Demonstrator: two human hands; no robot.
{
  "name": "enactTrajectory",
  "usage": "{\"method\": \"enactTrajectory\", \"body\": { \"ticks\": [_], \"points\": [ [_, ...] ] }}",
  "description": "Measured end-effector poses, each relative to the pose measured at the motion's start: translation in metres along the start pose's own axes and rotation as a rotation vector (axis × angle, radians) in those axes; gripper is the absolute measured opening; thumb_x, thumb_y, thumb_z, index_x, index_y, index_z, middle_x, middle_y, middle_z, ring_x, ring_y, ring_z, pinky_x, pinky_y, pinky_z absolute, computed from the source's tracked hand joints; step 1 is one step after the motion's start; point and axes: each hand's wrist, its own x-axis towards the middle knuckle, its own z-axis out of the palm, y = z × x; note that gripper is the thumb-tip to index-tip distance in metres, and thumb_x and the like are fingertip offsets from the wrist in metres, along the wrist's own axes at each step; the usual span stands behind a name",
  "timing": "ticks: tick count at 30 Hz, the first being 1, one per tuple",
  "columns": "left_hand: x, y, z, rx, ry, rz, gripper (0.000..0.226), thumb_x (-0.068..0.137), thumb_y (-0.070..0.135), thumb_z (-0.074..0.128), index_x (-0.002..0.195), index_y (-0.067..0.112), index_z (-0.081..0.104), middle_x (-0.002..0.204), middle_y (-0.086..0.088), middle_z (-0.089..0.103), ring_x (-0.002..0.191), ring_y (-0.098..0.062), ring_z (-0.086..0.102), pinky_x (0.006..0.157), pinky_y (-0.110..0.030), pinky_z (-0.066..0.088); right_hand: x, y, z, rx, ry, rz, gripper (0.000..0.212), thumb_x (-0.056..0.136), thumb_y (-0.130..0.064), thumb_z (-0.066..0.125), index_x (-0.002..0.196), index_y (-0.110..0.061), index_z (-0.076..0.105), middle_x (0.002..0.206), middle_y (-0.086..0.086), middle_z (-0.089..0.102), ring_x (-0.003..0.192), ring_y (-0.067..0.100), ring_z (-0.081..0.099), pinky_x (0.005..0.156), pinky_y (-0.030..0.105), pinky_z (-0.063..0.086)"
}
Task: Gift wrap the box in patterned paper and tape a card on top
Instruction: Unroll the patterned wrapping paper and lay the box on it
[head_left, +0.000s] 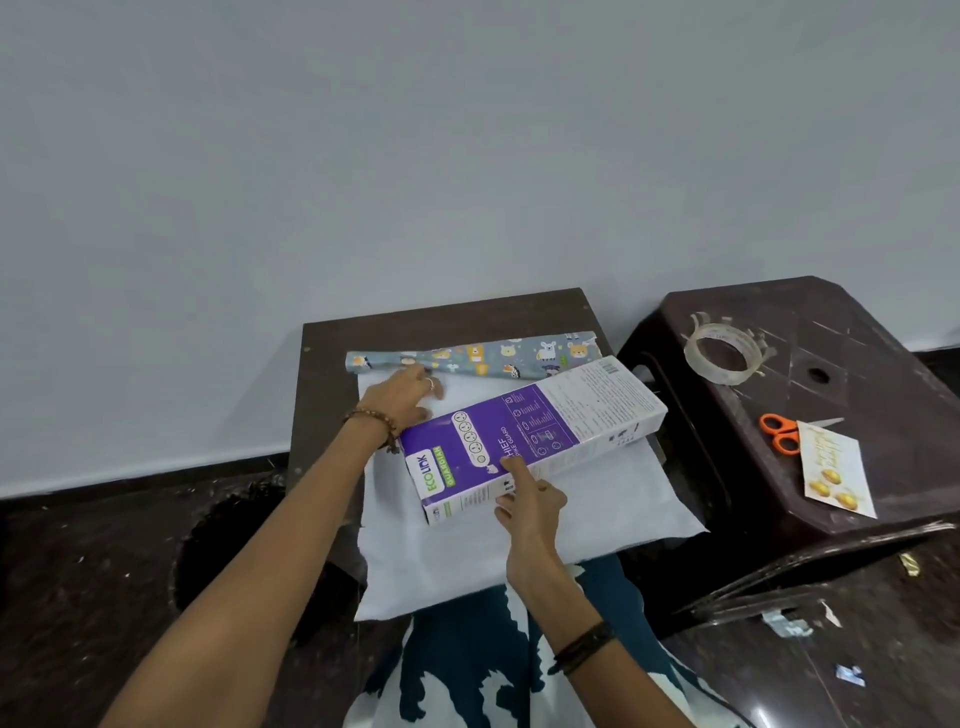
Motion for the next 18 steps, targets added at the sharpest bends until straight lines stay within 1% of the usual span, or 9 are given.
{"method": "enactTrajectory", "body": {
  "ticks": [3,5,8,11,13,14,15,16,18],
  "points": [
    [0.016,-0.003,-0.005,-0.006,-0.092,-0.004,0.079,0.082,0.015,0.068,0.146,0.024,0.022,0.155,-0.007,0.009,0.123,-0.028,0.047,0.096,-0.039,0.045,0.002,0.004,-0.002,-0.031,0.005,-0.042,0.043,0.083,-0.03,0.069,0.108,-0.011,0.04,0.095,0.009,0.063,0.084,0.016,0.061,0.067,0.026,0.047],
    [0.026,-0.002,-0.011,0.018,-0.137,-0.024,0.103,0.075,0.012,0.075,0.148,0.03,0.004,0.156,-0.008,-0.009,0.12,-0.032,0.05,0.094,-0.038,0.047,0.002,0.003,0.0,-0.03,-0.001,-0.064,0.042,0.083,-0.03,0.069,0.107,-0.013,0.038,0.092,0.006,0.063,0.085,0.016,0.062,0.066,0.024,0.048],
    [0.044,0.001,-0.022,0.028,-0.207,-0.06,0.12,0.067,0.014,0.081,0.146,0.036,-0.006,0.154,-0.005,-0.022,0.118,-0.036,0.051,0.093,-0.044,0.048,0.005,0.001,0.006,-0.016,-0.012,-0.078,0.046,0.081,-0.028,0.071,0.11,-0.014,0.037,0.094,0.005,0.064,0.086,0.017,0.064,0.062,0.02,0.048],
    [0.06,0.001,-0.029,-0.102,-0.237,-0.097,0.121,0.07,0.024,0.08,0.144,0.039,-0.013,0.154,-0.005,-0.022,0.111,-0.032,0.057,0.081,-0.04,0.055,0.01,-0.003,0.016,-0.003,-0.012,-0.084,0.048,0.081,-0.025,0.071,0.113,-0.013,0.036,0.094,0.003,0.061,0.081,0.015,0.063,0.061,0.02,0.048],
    [0.067,0.001,-0.028,-0.255,-0.169,-0.133,0.116,0.076,0.026,0.075,0.143,0.034,-0.02,0.154,-0.013,-0.021,0.128,-0.034,0.042,0.07,-0.025,0.055,0.013,-0.004,0.021,0.016,0.0,-0.088,0.049,0.082,-0.025,0.071,0.113,-0.013,0.035,0.095,0.004,0.061,0.08,0.014,0.063,0.061,0.02,0.049],
    [0.069,0.0,-0.025,-0.281,-0.117,-0.148,0.113,0.08,0.026,0.071,0.143,0.03,-0.022,0.154,-0.017,-0.018,0.137,-0.035,0.027,0.078,-0.024,0.052,0.014,-0.004,0.023,0.027,0.004,-0.088,0.049,0.081,-0.025,0.071,0.113,-0.014,0.035,0.096,0.004,0.061,0.081,0.015,0.063,0.062,0.02,0.05],
    [0.07,-0.002,-0.023,-0.266,-0.071,-0.157,0.108,0.083,0.026,0.068,0.144,0.028,-0.021,0.154,-0.02,-0.014,0.14,-0.035,0.02,0.093,-0.031,0.046,0.015,-0.005,0.025,0.038,0.003,-0.086,0.05,0.081,-0.025,0.071,0.113,-0.014,0.035,0.098,0.005,0.062,0.081,0.016,0.064,0.063,0.02,0.051],
    [0.069,-0.003,-0.021,-0.227,-0.022,-0.157,0.101,0.085,0.026,0.065,0.145,0.027,-0.016,0.154,-0.02,-0.008,0.138,-0.036,0.026,0.1,-0.04,0.039,0.017,-0.005,0.028,0.046,0.0,-0.086,0.051,0.08,-0.025,0.072,0.113,-0.013,0.035,0.099,0.005,0.062,0.082,0.016,0.064,0.064,0.02,0.052],
    [0.066,-0.006,-0.017,-0.161,0.12,-0.129,0.087,0.088,0.02,0.061,0.148,0.029,-0.001,0.155,-0.014,0.003,0.117,-0.038,0.051,0.092,-0.043,0.045,0.022,-0.008,0.035,0.059,-0.015,-0.09,0.051,0.079,-0.024,0.073,0.113,-0.013,0.036,0.1,0.005,0.062,0.084,0.015,0.064,0.065,0.02,0.052]
  ]
}}
